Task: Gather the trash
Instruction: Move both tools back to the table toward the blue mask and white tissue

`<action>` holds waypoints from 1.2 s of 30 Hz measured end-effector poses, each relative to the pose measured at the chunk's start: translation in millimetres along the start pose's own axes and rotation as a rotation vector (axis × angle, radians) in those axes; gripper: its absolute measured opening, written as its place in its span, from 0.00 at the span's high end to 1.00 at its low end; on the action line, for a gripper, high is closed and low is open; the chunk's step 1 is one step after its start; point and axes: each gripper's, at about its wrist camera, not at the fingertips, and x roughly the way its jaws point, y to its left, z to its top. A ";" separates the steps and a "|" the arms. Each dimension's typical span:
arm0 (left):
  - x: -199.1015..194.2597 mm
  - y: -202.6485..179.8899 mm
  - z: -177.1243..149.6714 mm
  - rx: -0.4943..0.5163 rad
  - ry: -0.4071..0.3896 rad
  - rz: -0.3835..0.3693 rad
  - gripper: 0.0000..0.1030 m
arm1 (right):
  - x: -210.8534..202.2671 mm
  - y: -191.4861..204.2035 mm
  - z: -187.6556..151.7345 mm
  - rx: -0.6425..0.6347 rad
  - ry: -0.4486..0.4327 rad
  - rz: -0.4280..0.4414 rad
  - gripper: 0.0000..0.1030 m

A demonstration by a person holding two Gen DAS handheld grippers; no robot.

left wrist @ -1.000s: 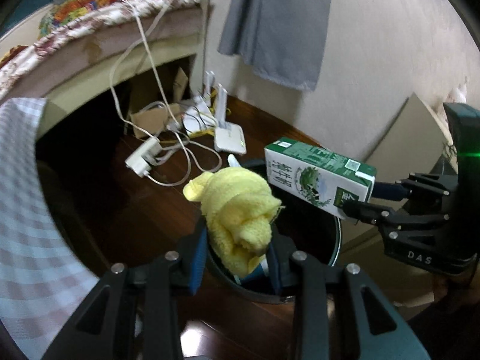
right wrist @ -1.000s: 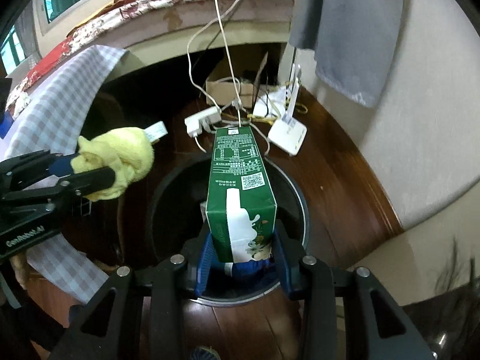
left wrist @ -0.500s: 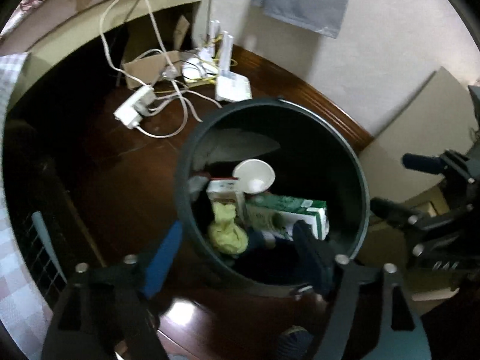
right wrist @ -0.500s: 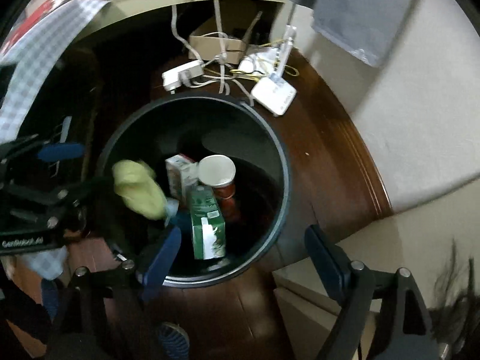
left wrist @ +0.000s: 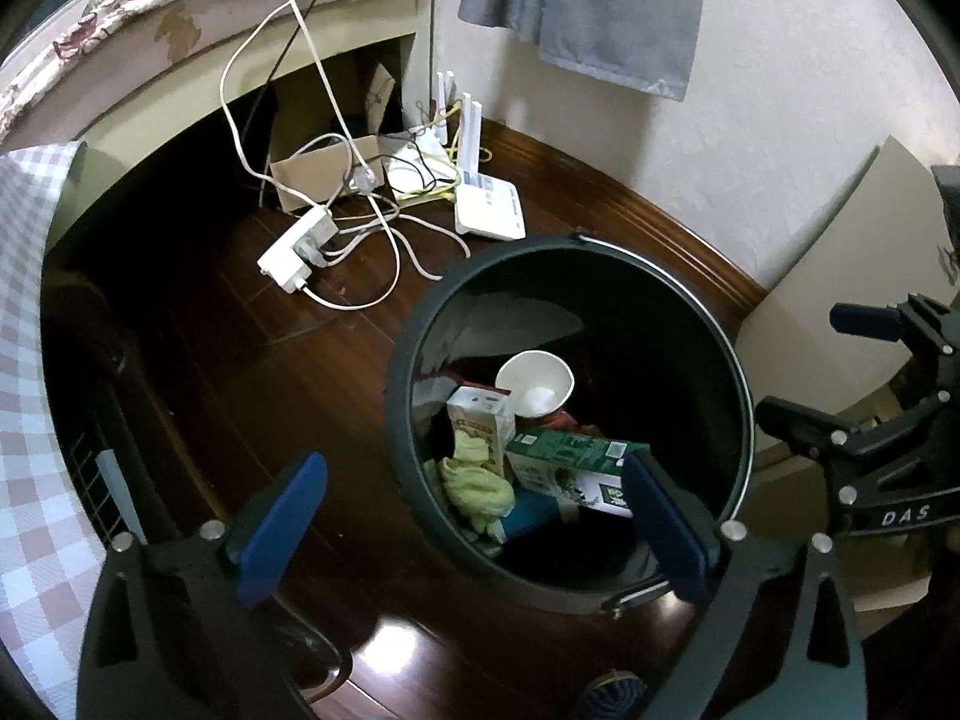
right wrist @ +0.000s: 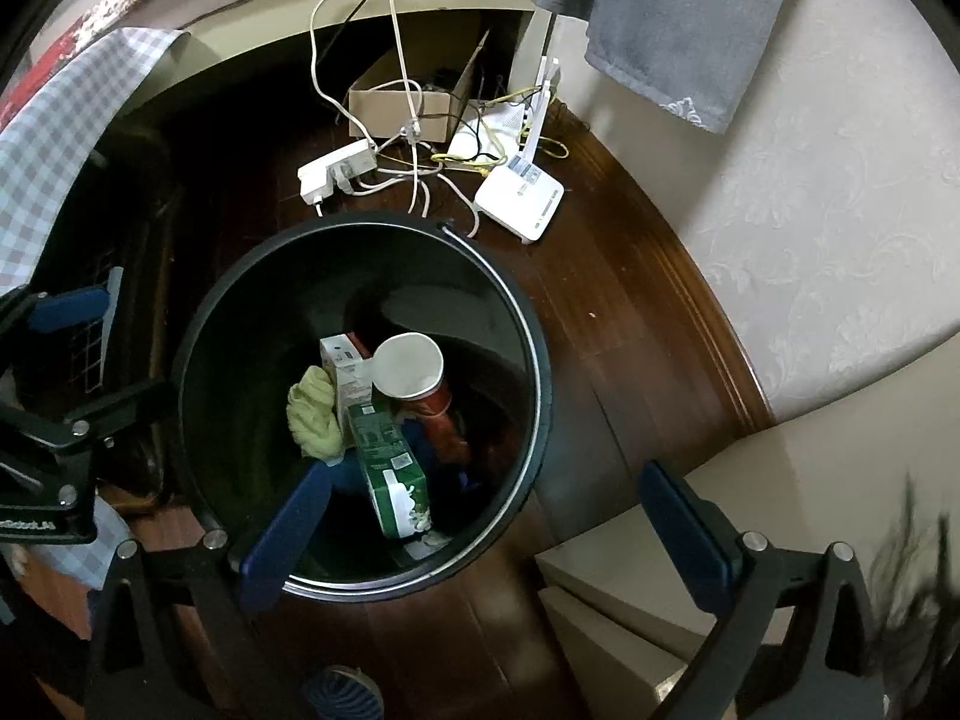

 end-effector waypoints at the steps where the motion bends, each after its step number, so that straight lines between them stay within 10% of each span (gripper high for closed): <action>1: -0.9 -0.4 0.1 0.000 -0.003 0.002 0.02 | 0.8 -0.2 0.8 0.000 0.000 -0.001 0.00; 36: -118.2 13.2 25.9 -0.033 -0.274 0.091 0.01 | -111.0 -10.6 45.7 0.168 -0.395 0.070 0.00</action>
